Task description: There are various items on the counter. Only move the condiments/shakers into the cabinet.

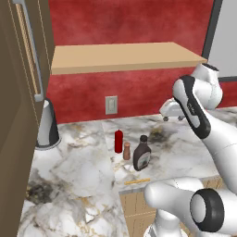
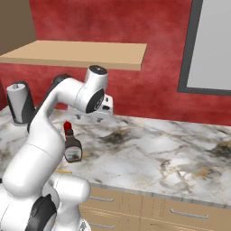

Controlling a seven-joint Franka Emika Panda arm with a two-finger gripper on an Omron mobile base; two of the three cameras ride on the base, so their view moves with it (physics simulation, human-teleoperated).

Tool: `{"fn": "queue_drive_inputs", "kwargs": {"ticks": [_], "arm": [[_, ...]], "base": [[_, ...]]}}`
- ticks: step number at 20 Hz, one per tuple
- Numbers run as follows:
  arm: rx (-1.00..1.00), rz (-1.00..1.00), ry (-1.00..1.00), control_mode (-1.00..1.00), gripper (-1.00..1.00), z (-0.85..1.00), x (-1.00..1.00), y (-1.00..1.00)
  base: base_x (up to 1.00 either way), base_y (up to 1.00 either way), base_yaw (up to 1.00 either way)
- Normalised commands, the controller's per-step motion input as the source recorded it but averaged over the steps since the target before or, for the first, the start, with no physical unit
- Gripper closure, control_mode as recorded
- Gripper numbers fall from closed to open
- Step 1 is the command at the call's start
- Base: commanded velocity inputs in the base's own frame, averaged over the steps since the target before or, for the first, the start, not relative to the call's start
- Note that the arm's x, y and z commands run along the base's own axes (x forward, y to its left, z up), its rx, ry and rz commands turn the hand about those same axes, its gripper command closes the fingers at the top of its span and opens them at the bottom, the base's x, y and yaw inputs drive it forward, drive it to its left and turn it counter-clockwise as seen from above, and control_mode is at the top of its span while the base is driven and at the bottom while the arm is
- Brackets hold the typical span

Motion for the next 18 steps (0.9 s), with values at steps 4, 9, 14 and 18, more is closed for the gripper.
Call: {"fn": "queue_drive_inputs", "kwargs": {"ticks": [4,9,14,18], "arm": [[0.17,0.41,0.00,-1.00,-1.00,-0.47,0.00,-0.14],[0.10,0.39,0.00,-1.00,-1.00,-0.35,0.00,0.05],[0.06,0.39,-0.04,-1.00,-1.00,-0.34,-0.01,0.24],[0.09,0.45,-0.17,-1.00,-1.00,-0.34,0.00,0.17]], "base": [[0.00,0.00,0.00],[0.00,0.00,0.00],[0.00,0.00,0.00],[0.00,0.00,0.00]]}}
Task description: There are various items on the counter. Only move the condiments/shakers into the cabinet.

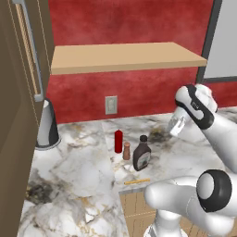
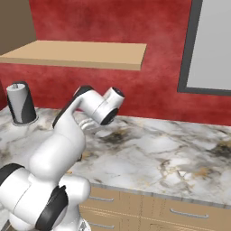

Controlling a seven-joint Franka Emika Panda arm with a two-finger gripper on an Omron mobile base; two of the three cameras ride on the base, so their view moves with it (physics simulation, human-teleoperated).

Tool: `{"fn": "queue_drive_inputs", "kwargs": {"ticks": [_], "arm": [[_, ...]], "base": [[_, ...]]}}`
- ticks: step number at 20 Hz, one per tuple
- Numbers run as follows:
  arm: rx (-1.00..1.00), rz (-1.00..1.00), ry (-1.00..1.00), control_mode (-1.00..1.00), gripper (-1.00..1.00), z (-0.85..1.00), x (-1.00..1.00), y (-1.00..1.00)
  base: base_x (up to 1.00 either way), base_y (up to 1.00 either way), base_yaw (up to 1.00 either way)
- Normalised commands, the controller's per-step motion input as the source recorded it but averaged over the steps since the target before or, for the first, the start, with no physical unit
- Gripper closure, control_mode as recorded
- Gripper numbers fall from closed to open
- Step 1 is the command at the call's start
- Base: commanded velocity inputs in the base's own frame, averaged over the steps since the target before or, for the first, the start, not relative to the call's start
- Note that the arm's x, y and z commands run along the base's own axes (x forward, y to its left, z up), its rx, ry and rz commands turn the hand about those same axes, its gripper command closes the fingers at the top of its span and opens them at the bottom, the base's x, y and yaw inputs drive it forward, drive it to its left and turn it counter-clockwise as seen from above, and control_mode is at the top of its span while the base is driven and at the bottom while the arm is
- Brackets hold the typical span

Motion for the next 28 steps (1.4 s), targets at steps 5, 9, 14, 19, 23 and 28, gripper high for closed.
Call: {"fn": "queue_drive_inputs", "kwargs": {"ticks": [5,9,14,19,23,28], "arm": [[0.22,0.39,-0.14,-1.00,-1.00,-0.40,0.00,0.01],[0.36,0.29,-0.12,-1.00,-1.00,-0.41,0.00,0.00],[0.39,0.14,-0.07,-1.00,-1.00,-0.34,0.00,0.07],[0.30,0.09,-0.01,-1.00,-1.00,-0.18,0.03,0.02],[0.00,0.02,-0.03,-1.00,-1.00,-0.03,0.04,0.01],[0.00,0.07,-0.01,-1.00,-1.00,0.00,0.23,0.25]], "base": [[0.00,0.00,0.00],[0.00,0.00,0.00],[0.00,0.00,0.00],[0.00,0.00,0.00],[0.00,0.00,0.00],[0.00,0.00,0.00]]}}
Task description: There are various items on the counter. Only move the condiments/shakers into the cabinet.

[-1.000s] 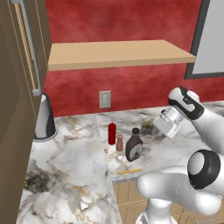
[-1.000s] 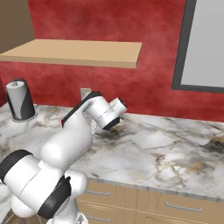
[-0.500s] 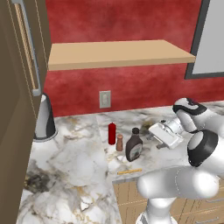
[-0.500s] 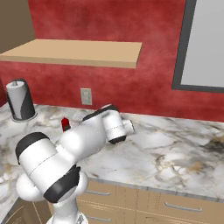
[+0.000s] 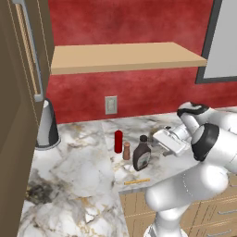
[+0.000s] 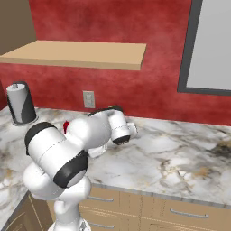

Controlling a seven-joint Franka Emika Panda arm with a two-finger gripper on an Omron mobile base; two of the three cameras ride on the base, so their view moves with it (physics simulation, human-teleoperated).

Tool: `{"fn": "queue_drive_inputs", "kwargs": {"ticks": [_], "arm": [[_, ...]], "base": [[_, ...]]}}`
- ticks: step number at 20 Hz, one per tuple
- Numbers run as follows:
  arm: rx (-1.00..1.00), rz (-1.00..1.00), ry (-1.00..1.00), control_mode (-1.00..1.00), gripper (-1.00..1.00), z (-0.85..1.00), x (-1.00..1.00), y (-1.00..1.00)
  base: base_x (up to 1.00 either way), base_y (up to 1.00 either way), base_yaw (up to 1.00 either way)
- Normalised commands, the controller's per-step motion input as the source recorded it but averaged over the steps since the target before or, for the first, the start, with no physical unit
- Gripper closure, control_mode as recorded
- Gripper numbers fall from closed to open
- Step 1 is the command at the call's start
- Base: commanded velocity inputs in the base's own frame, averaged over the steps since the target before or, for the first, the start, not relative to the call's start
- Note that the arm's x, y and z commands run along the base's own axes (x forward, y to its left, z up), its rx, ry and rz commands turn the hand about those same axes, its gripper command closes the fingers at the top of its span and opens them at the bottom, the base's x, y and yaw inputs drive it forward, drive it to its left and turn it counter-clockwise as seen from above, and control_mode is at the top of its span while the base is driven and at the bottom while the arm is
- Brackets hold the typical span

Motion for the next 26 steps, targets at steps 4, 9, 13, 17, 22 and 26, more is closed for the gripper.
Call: {"fn": "queue_drive_inputs", "kwargs": {"ticks": [4,9,13,17,22,26], "arm": [[0.00,0.06,0.00,-1.00,-1.00,0.00,0.27,0.30],[0.00,0.05,-0.01,-1.00,-1.00,0.00,0.14,0.13],[0.00,0.01,-0.04,-1.00,-1.00,0.00,0.03,0.01],[0.00,0.00,-0.07,-1.00,-1.00,0.00,0.07,0.04],[0.00,0.00,-0.07,-1.00,-1.00,0.00,0.03,0.13],[0.00,0.00,-0.03,-1.00,-1.00,0.00,0.00,0.35]], "base": [[0.00,0.00,0.00],[0.00,0.00,0.00],[0.00,0.00,0.00],[0.00,0.00,0.00],[0.00,0.00,0.00],[0.00,0.00,0.00]]}}
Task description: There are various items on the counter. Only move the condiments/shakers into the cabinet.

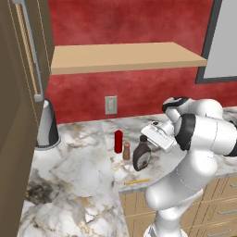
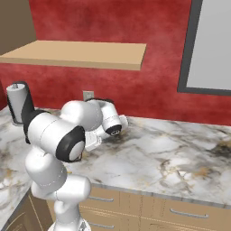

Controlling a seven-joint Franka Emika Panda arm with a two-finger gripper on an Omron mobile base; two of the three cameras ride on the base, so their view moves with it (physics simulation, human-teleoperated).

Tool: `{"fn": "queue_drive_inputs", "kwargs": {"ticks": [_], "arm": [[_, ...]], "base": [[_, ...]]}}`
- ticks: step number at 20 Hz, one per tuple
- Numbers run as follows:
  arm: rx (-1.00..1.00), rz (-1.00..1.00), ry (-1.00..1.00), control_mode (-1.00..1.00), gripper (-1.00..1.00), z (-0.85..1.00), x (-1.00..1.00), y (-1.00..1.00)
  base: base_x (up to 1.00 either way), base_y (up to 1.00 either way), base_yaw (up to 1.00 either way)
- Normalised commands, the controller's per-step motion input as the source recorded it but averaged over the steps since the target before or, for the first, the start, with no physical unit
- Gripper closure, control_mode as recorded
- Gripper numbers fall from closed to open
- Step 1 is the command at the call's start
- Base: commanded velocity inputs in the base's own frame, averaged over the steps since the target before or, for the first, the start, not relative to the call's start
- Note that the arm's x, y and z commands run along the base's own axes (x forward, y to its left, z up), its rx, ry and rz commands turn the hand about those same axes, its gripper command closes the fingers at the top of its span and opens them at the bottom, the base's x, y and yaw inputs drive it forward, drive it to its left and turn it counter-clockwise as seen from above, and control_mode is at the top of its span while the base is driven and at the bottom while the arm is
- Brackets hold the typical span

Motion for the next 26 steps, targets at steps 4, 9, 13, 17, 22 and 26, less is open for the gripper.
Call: {"fn": "queue_drive_inputs", "kwargs": {"ticks": [4,9,13,17,22,26], "arm": [[0.00,0.00,0.00,-1.00,-1.00,0.00,0.00,0.44],[0.00,0.00,0.00,-1.00,-1.00,0.00,0.00,0.30],[0.00,0.00,0.00,-1.00,1.00,0.00,0.00,0.11],[0.01,0.00,0.00,-1.00,1.00,0.07,-0.01,-0.01],[0.12,0.00,0.00,-1.00,1.00,0.70,-0.38,-0.39],[0.19,0.00,-0.01,-1.00,1.00,1.00,-0.49,-0.50]], "base": [[0.00,0.00,0.00],[0.00,0.00,0.00],[0.00,0.00,0.00],[0.00,0.00,0.00],[0.00,0.00,0.00],[0.00,0.00,0.00]]}}
